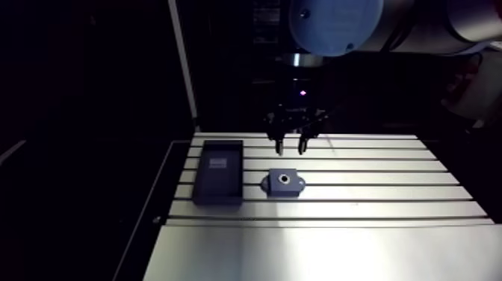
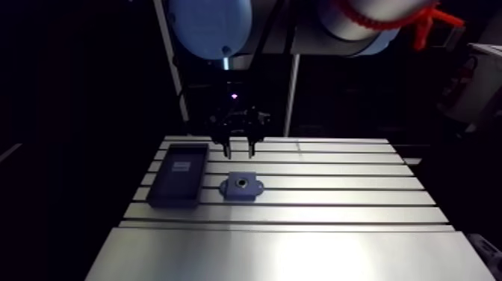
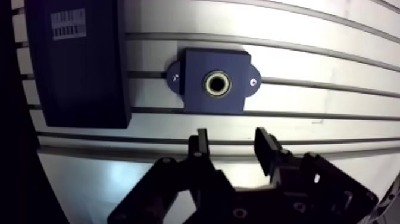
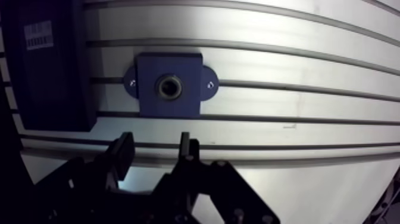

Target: Pick up the bearing and press it into the housing until flush.

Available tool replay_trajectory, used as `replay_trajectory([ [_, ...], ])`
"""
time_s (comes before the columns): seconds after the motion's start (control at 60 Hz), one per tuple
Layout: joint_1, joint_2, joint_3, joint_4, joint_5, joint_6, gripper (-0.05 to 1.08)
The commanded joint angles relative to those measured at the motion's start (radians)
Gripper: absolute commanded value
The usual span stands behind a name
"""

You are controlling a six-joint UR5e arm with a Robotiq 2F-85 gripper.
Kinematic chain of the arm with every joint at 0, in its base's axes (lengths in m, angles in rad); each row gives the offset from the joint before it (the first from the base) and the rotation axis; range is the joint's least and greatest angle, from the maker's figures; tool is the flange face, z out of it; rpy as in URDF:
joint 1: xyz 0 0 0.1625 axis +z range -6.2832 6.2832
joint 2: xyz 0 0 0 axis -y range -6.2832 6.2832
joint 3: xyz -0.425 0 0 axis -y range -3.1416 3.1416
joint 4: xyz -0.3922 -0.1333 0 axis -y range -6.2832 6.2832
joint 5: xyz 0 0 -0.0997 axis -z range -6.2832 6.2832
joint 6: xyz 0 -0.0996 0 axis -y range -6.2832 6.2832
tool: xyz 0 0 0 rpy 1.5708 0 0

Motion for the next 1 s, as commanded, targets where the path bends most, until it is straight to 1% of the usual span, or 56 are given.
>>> replay_trajectory([
  [0.017, 0.001, -0.055, -0.085, 0.182, 0.005, 0.001, 0.01],
  [0.033, 0.001, -0.055, -0.085, 0.182, 0.005, 0.001, 0.01],
  [0.117, 0.007, -0.081, -0.122, 0.252, 0.006, 0.001, 0.01],
  [0.167, 0.008, -0.089, -0.131, 0.266, 0.006, 0.001, 0.01],
  [0.183, 0.008, -0.101, -0.148, 0.292, 0.006, 0.004, 0.01],
  [0.233, 0.009, -0.114, -0.163, 0.312, 0.006, 0.004, 0.01],
  [0.383, 0.011, -0.136, -0.193, 0.347, 0.005, 0.004, 0.01],
  [0.5, 0.011, -0.141, -0.216, 0.379, 0.006, 0.004, 0.01],
  [0.65, 0.011, -0.157, -0.243, 0.392, 0.005, 0.009, 0.01],
  [0.783, 0.009, -0.162, -0.288, 0.44, 0.003, 0.006, 0.01],
  [0.883, 0.008, -0.166, -0.292, 0.449, 0.005, 0.006, 0.01],
  [0.933, 0.002, -0.178, -0.287, 0.448, 0.008, 0.005, 0.01],
  [1.0, 0.0, -0.189, -0.282, 0.443, 0.004, 0.002, 0.01],
])
